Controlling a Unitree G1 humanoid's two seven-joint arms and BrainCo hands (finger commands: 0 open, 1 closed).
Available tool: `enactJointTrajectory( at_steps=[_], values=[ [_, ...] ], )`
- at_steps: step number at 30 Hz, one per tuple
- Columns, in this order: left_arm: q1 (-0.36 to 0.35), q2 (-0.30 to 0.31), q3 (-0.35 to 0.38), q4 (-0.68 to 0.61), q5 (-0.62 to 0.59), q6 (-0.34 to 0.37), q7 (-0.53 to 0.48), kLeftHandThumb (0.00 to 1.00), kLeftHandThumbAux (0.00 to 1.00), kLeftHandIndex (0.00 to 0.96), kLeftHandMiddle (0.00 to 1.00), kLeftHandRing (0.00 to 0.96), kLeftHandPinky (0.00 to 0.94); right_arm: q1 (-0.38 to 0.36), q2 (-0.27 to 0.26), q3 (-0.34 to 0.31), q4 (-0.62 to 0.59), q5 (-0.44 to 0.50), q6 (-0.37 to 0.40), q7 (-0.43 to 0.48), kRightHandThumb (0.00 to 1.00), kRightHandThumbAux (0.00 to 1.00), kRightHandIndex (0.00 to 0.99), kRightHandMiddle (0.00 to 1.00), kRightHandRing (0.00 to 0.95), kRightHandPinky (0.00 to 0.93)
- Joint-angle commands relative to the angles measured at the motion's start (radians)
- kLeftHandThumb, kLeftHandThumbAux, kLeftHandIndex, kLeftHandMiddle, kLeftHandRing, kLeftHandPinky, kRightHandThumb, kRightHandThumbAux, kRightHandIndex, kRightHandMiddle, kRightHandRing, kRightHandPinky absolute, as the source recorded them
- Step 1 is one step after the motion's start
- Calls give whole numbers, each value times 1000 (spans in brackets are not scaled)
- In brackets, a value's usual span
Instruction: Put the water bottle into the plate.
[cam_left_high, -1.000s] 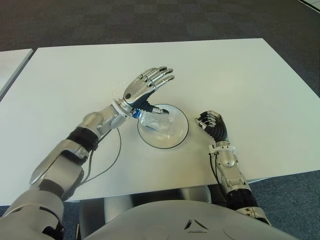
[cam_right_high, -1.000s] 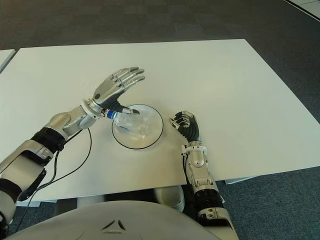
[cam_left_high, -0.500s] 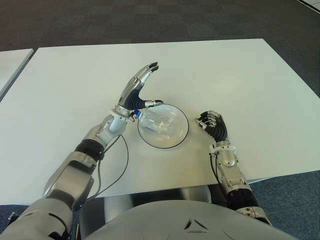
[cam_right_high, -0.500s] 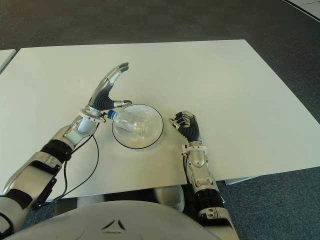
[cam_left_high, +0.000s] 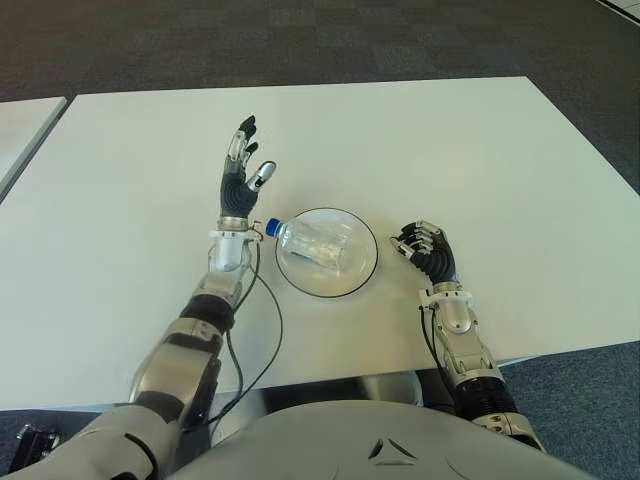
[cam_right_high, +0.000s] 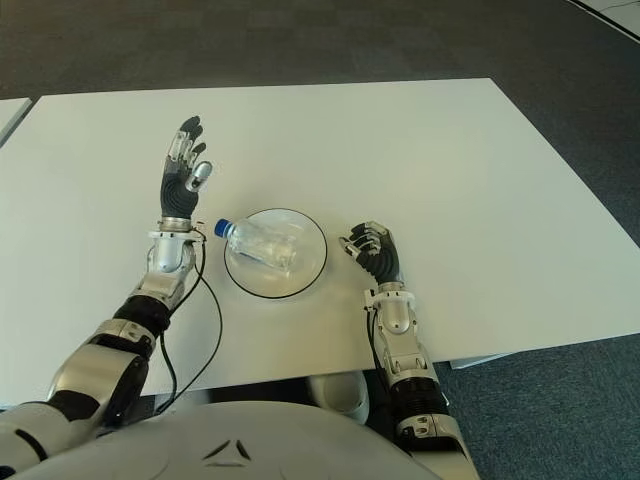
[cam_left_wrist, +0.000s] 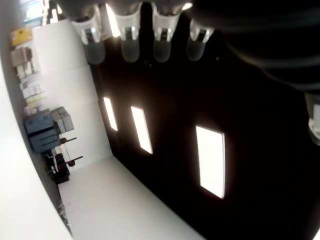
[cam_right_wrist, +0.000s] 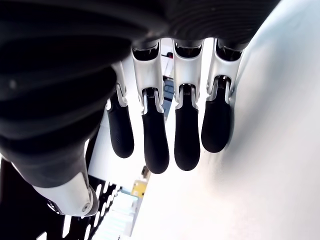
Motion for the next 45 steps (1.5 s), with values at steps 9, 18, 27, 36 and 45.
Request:
enactJointTrajectory(
  at_steps=[9,18,27,36,45],
  values=[
    [134,-192,237,-282,-545,378,-229,0,478,0,0,0,120,4,-3,1,18,10,13,15,706,733,426,514,513,518],
    [212,-235,305,-426,-546,509,-210,0,582,0,0,51,198,2,0,1,15,18,17,22,705,734,425,513,516,526],
    [301,-248,328,-450,-436,475,-221,0,627,0,0,80,244,-4,2,3,27,20,7,24,705,734,425,513,516,528],
    [357,-230,308,-449,-212,412,-146,0,677,7,33,185,352,-6,4,5,26,16,9,20,705,734,425,511,518,532],
    [426,-196,291,-454,-32,374,-116,37,665,162,204,350,469,-7,5,6,25,16,13,19,706,734,425,515,518,532]
  ],
)
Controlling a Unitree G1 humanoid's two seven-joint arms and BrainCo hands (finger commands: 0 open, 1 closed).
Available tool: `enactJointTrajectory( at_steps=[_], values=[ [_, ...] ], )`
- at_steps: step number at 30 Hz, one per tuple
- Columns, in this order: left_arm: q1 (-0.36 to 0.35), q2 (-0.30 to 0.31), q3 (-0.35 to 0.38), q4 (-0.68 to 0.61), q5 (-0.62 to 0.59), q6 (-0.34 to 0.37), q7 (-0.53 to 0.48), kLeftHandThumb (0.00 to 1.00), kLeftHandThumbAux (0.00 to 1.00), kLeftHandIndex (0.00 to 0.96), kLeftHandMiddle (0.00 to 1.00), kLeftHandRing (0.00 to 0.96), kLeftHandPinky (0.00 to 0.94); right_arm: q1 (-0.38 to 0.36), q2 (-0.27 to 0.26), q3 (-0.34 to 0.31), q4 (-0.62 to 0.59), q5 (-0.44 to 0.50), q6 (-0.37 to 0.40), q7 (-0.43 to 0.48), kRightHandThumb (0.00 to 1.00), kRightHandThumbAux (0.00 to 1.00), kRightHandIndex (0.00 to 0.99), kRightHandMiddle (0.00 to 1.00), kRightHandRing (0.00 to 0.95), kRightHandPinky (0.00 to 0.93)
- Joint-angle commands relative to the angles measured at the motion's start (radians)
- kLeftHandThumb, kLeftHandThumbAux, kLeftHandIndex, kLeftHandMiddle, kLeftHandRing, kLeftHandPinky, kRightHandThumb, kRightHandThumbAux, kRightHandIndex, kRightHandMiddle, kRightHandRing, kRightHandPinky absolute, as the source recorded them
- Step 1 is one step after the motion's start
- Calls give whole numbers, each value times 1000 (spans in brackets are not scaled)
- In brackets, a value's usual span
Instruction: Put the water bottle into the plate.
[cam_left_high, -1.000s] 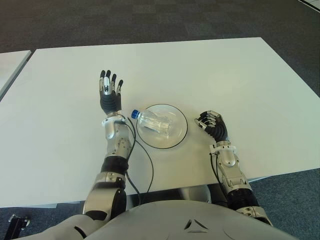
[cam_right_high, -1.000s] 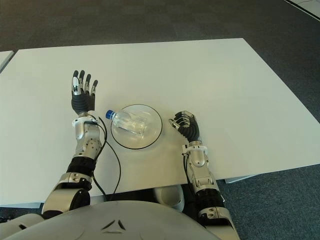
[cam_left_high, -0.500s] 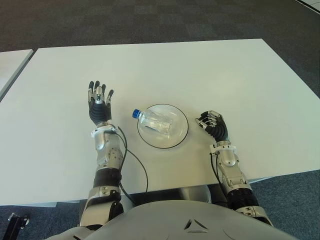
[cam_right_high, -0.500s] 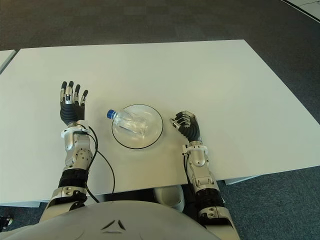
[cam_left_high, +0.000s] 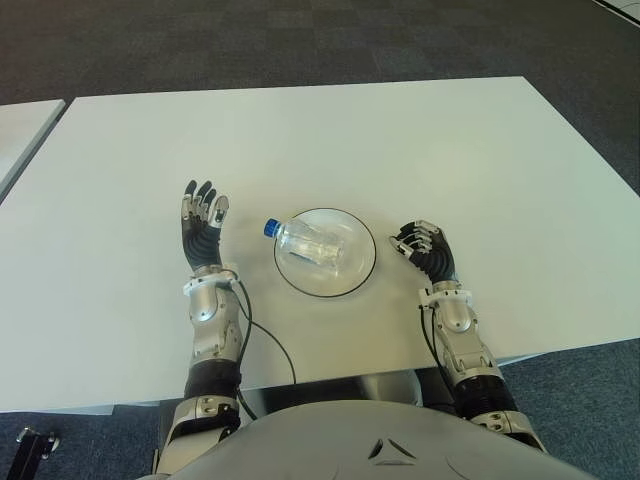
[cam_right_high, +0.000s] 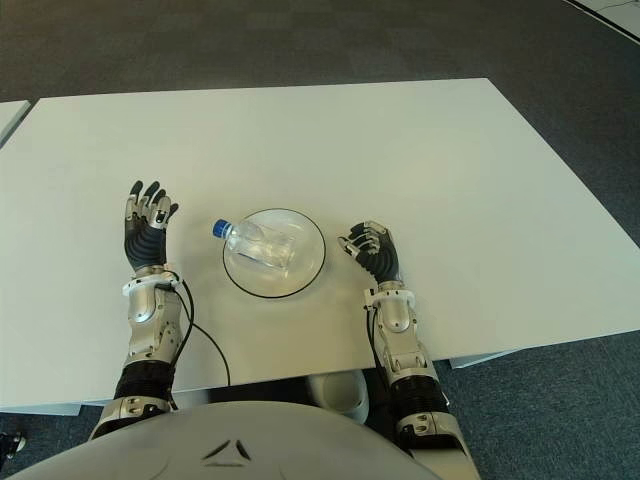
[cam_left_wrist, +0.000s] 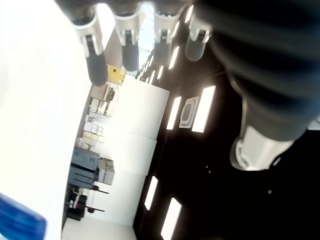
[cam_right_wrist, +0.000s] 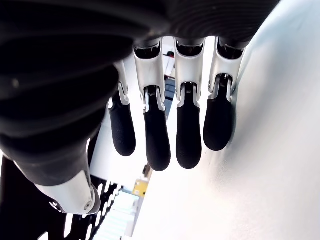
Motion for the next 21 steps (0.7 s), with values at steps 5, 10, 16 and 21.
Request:
enactJointTrajectory(
  at_steps=[5,10,16,21],
  values=[
    [92,46,-24,2,196,-60,56,82,685,306,358,420,478,3,5,6,16,-2,13,1,706,734,425,516,521,532],
    [117,51,-23,-12,297,-60,142,103,791,454,487,485,510,6,6,8,14,-4,15,0,705,733,425,511,515,518],
    [148,56,-45,-50,360,-43,187,136,894,523,587,574,604,9,9,6,8,3,21,5,705,734,425,510,512,528],
    [178,64,-61,-78,391,-33,192,604,748,447,627,618,629,11,11,7,11,1,21,3,705,733,426,512,511,523]
  ],
)
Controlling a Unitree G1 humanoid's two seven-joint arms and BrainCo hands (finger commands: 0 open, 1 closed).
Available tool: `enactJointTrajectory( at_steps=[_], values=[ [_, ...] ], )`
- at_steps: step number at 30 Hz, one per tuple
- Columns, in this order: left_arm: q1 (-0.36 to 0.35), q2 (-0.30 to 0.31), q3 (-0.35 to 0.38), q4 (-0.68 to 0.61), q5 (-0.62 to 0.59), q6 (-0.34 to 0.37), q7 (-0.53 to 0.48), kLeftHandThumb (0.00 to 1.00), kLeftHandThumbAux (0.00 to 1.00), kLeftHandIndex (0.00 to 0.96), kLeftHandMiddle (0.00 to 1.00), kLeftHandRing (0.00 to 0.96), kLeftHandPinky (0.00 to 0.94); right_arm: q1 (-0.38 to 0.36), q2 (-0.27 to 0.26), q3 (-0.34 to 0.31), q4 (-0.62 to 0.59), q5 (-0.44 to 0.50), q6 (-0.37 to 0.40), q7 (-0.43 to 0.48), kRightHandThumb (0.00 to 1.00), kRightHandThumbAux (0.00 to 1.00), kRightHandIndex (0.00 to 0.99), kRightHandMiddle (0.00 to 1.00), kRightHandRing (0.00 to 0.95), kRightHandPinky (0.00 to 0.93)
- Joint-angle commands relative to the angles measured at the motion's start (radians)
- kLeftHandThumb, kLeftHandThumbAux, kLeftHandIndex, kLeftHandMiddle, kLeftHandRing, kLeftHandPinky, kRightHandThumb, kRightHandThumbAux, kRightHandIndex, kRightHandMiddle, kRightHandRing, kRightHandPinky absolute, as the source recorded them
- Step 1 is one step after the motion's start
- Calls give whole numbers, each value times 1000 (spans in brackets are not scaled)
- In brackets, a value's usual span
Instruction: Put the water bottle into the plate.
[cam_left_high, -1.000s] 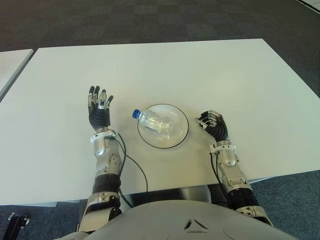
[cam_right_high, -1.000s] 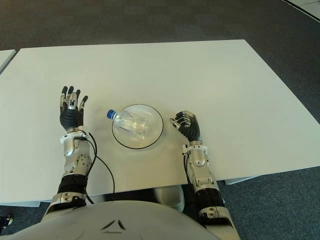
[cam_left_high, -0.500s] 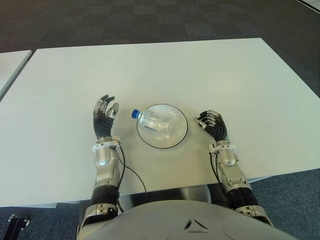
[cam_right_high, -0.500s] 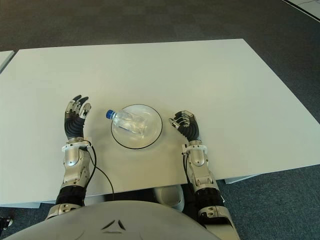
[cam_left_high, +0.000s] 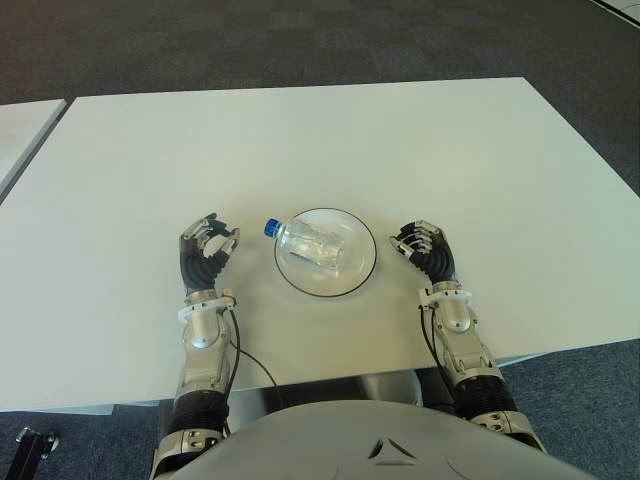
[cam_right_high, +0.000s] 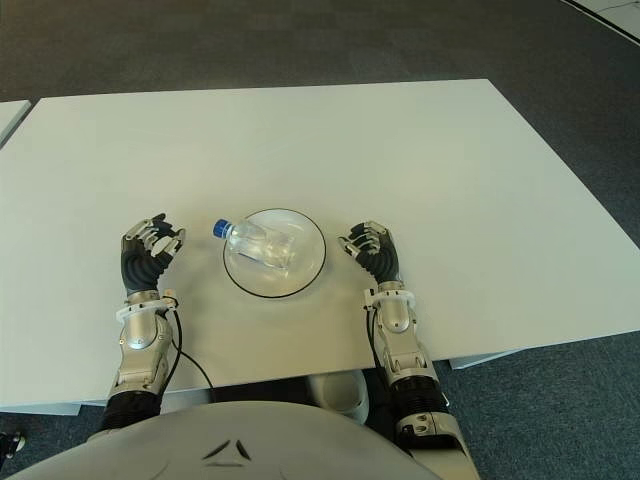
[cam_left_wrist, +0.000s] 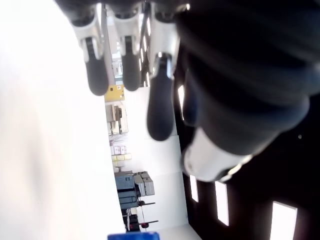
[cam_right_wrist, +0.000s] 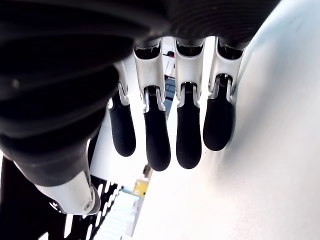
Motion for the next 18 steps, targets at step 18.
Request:
enactJointTrajectory(
  at_steps=[18],
  values=[
    [47,2,-34,29,58,11,58,703,717,435,711,692,673,9,20,19,-9,1,48,7,705,731,427,511,520,534]
  ],
)
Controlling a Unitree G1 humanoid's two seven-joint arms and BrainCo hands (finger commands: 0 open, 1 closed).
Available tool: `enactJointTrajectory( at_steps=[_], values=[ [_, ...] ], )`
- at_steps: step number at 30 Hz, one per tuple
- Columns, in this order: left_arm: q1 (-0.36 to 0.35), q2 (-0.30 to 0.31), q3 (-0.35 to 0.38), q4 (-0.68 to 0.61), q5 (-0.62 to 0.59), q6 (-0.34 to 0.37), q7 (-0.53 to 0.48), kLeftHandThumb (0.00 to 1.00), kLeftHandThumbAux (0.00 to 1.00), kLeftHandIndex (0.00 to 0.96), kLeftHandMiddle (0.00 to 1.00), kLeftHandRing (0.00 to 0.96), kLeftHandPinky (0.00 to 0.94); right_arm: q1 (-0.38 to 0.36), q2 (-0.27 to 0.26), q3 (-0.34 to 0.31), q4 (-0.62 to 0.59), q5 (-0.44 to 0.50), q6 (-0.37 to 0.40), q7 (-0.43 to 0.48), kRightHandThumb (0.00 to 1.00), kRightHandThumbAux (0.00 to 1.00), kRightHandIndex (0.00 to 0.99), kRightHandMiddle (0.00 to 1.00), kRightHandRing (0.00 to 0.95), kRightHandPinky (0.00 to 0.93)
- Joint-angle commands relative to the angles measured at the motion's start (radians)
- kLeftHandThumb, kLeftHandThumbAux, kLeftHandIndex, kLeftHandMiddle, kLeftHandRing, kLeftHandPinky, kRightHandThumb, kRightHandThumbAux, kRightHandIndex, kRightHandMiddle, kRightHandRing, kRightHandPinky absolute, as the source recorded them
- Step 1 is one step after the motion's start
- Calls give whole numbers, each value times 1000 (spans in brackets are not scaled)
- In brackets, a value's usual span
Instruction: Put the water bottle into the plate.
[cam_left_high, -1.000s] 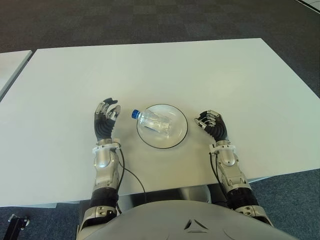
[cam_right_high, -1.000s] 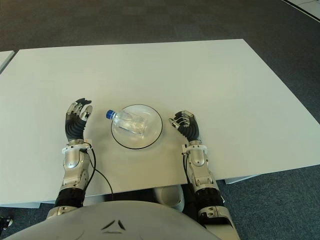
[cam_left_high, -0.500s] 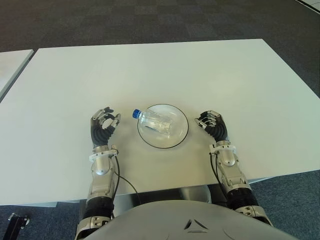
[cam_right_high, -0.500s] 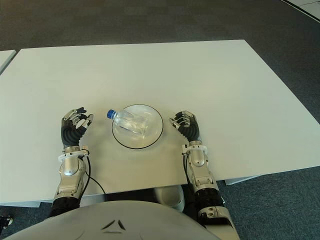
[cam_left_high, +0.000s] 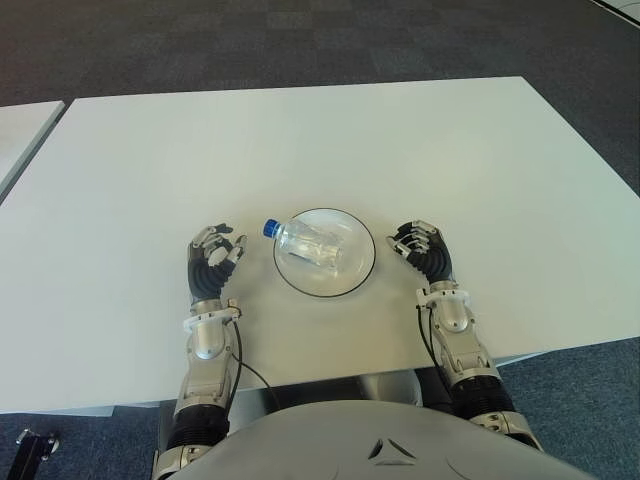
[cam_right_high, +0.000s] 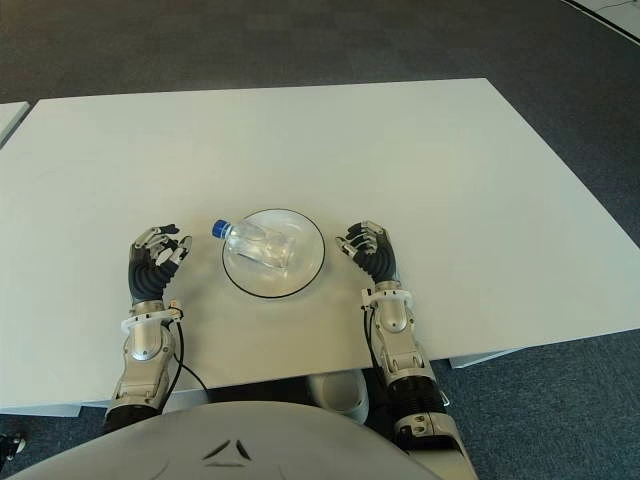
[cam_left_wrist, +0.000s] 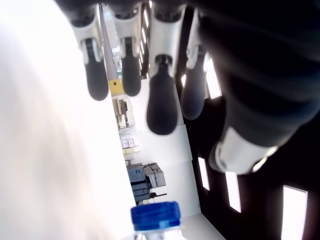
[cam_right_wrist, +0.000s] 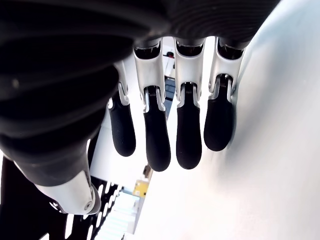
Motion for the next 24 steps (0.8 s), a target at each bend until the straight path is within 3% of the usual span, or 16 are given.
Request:
enactJointTrajectory(
  at_steps=[1,24],
  values=[
    [-12,3,0,49,-2,-5,22,704,717,435,713,693,675,9,9,7,5,3,30,7,705,731,427,511,520,534],
    [-36,15,-2,134,-46,-8,-1,703,716,437,715,690,663,20,9,17,-32,-6,50,3,704,731,428,522,523,535]
  ],
)
